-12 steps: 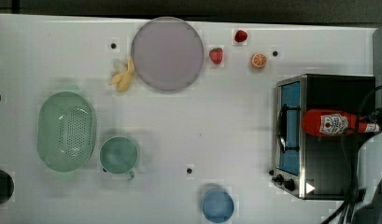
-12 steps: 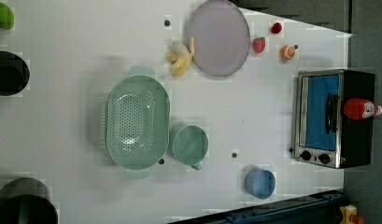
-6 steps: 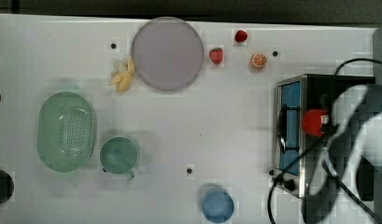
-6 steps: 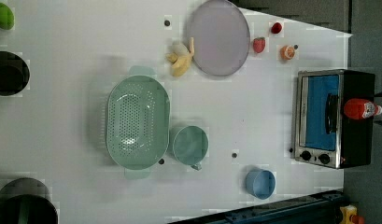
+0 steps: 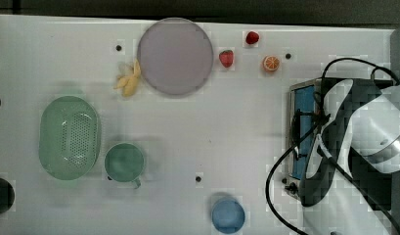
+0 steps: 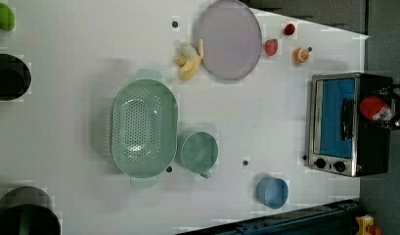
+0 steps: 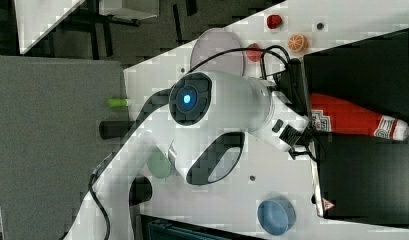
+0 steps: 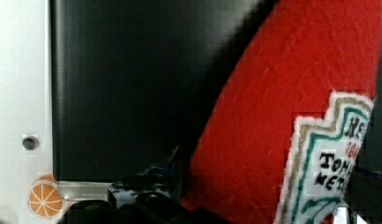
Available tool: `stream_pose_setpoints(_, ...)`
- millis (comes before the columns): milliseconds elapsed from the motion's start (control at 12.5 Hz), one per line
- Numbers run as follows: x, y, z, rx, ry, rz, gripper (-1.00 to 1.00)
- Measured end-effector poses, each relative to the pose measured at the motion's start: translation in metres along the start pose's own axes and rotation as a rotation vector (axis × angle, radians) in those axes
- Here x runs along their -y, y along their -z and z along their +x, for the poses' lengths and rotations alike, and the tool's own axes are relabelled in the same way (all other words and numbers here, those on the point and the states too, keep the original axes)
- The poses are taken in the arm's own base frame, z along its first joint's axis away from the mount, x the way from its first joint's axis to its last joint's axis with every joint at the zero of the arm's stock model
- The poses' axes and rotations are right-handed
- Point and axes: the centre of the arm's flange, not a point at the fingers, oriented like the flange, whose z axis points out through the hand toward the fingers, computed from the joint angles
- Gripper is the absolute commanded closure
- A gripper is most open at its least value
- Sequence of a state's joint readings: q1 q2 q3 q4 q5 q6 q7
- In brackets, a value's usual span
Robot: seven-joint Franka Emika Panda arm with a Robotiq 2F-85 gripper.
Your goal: Pick Ketchup from oven and place it on table.
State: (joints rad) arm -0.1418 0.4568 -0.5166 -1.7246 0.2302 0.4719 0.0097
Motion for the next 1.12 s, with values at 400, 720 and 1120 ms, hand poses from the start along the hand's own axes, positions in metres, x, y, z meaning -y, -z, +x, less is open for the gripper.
stream_pose_setpoints(400,-0.014,0.006,0.01,-0.038,-0.022,0.026,-0.26)
stream_pose_setpoints(720,-0.026,0.013,0.024,-0.036,-0.055,0.039,-0.26)
stream_pose_setpoints(1120,-0.019,0.073,0.007,-0.085,0.023,0.081,-0.26)
